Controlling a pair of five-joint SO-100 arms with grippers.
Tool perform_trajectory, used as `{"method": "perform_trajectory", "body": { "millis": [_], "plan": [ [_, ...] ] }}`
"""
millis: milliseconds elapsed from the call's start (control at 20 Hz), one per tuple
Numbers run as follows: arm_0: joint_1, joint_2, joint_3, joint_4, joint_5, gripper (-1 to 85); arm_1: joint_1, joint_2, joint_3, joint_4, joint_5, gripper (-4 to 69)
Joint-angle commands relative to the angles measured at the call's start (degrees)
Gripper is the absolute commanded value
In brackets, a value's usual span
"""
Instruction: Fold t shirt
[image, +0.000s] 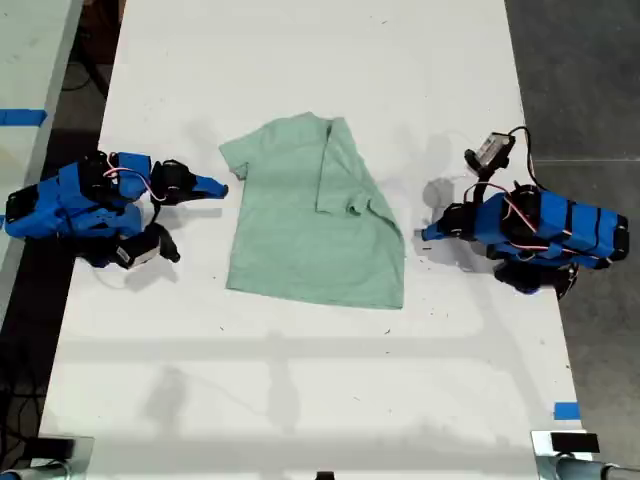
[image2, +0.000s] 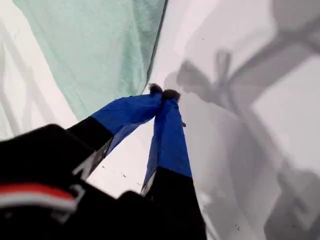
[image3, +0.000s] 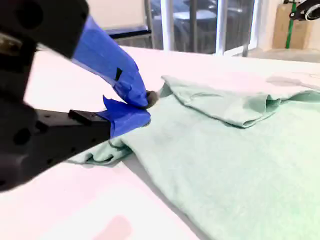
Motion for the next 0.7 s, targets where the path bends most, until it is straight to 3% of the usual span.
{"method": "perform_trajectory", "body": {
  "millis": [0, 100, 250, 350, 450, 650],
  "plan": [
    [-0.18, -2.81, -4.66, -2.46, 4.57, -0.1, -0.09, 0.53, 2.29, -0.26, 0.62, -0.2],
    [-4.39, -25.05, -22.32, 1.41, 10.02, 2.1, 0.09, 0.53, 2.29, -0.26, 0.53, -0.2],
    [-15.47, -66.8, -50.45, 13.01, 24.08, 15.6, 0.18, 0.53, 2.29, -0.26, 0.53, -0.2],
    [-21.8, -78.93, -59.5, 14.06, 30.76, 17.3, -0.18, 0.53, 2.29, -0.26, 0.53, -0.2],
    [-28.48, -89.12, -63.9, 13.54, 34.89, 17.8, -0.26, 0.53, 2.29, -0.18, 0.62, -0.2],
    [-36.12, -101.87, -62.58, 3.25, 35.6, 16.7, -0.18, 0.53, 2.29, -0.09, 0.53, -0.2]
  ]
}}
